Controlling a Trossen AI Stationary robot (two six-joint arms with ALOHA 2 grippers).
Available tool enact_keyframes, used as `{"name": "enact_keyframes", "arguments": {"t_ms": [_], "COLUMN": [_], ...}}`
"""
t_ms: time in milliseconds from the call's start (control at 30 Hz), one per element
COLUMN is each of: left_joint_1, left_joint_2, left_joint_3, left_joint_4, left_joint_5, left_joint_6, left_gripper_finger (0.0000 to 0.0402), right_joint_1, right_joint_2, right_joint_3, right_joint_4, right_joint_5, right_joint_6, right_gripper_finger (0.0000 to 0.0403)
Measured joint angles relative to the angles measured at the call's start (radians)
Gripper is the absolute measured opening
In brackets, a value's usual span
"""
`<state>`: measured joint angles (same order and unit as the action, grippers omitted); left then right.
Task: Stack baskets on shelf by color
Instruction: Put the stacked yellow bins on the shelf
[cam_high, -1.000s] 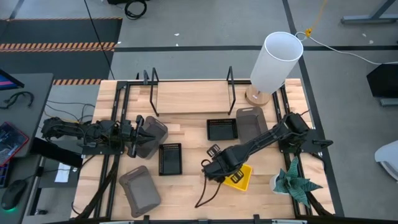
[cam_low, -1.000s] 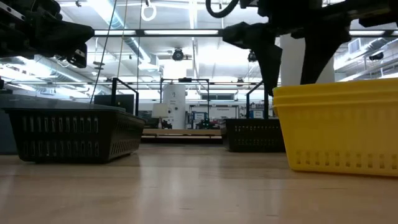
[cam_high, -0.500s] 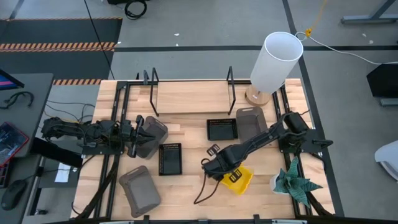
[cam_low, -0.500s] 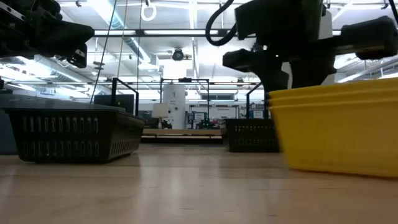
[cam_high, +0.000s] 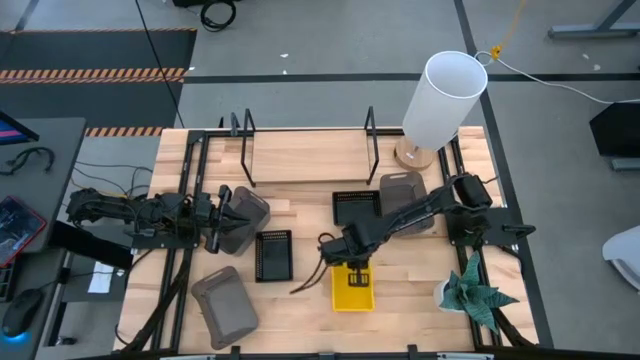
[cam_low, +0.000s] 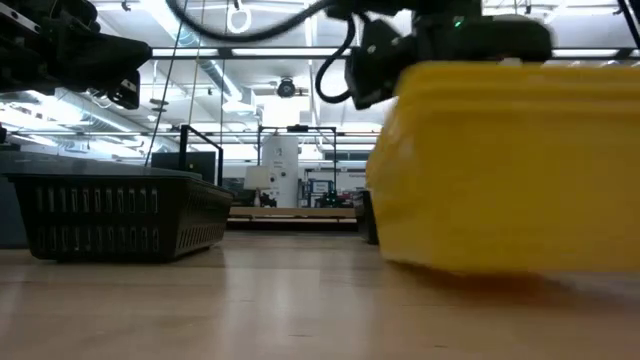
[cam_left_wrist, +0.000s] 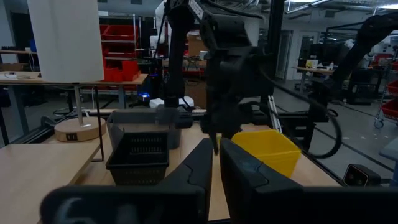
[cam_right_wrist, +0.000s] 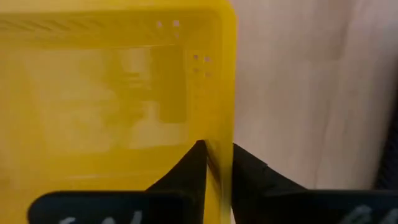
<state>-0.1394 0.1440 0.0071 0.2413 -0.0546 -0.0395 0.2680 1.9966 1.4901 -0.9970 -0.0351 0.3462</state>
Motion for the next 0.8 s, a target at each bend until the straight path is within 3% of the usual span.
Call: {"name": "enact_keyframes", "arguments": {"t_ms": [367,800], "left_joint_1": [0.000,0.000], "left_joint_2": [0.000,0.000], "left_joint_3": [0.000,0.000], "left_joint_4": [0.000,0.000], "left_joint_5": [0.000,0.000], "left_joint_6": [0.000,0.000], "left_gripper_finger": [0.0031,0.0031], "right_joint_1": [-0.054,-0.047], "right_joint_2": [-0.001,-0.004], "right_joint_3": [0.000,0.100], "right_joint_4": [-0.020,-0.146], "right_joint_5": [0.068,0.080], "right_joint_6": [0.014,0.017], "right_gripper_finger": [0.0076,0.0134]}}
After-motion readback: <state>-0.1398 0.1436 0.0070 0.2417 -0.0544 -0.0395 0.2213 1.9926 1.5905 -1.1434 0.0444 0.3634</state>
